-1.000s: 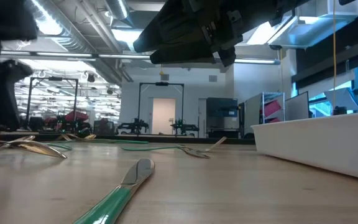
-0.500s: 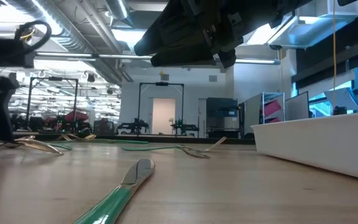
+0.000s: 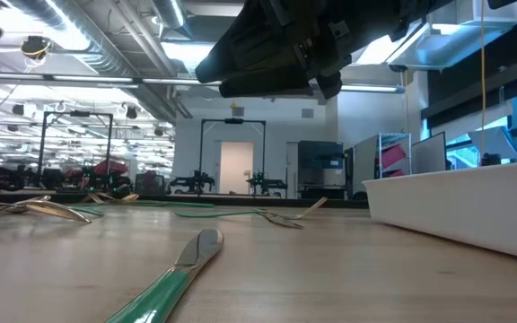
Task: Sort silverware
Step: Put the bottom left green spoon into the silverware rack
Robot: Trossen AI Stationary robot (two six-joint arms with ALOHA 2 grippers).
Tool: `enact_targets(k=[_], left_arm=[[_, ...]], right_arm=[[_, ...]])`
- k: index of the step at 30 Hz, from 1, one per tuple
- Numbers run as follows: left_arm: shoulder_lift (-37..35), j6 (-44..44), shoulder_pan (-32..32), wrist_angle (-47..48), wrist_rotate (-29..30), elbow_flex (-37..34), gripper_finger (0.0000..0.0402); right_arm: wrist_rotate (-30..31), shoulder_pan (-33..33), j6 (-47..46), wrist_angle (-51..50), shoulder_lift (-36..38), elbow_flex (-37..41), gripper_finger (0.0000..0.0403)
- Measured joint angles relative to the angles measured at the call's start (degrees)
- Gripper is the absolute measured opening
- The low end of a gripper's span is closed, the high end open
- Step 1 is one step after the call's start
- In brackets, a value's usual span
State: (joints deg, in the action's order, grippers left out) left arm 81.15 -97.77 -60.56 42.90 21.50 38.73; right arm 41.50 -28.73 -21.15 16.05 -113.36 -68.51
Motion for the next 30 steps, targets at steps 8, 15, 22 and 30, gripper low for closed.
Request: enact_targets(k=[8,15,22,30], left_arm=[[4.11,-5.13,-1.98,-11.91,7.58,-3.45,0.0145],[4.23,-7.27,-2.96,-14.63,13.61,-3.54,0.0171],[5.73,-4.13,-0.86,-23.41,14.58,-5.20,0.0182],[10.01,1.49,2.44,-26.02,14.99,-5.01,0.0170]], right_arm=[[0.00,-0.11,0.02,0.00,0.00,0.00,0.0186],[-0.11,-0.11,0.02,-0.08,0.00,0.00,0.0186],[-0.13,-0.11,0.02,-0.07,0.00,0.00,0.0186],[-0.13,-0.11,0.00,-0.07,0.00,0.00,0.0186]])
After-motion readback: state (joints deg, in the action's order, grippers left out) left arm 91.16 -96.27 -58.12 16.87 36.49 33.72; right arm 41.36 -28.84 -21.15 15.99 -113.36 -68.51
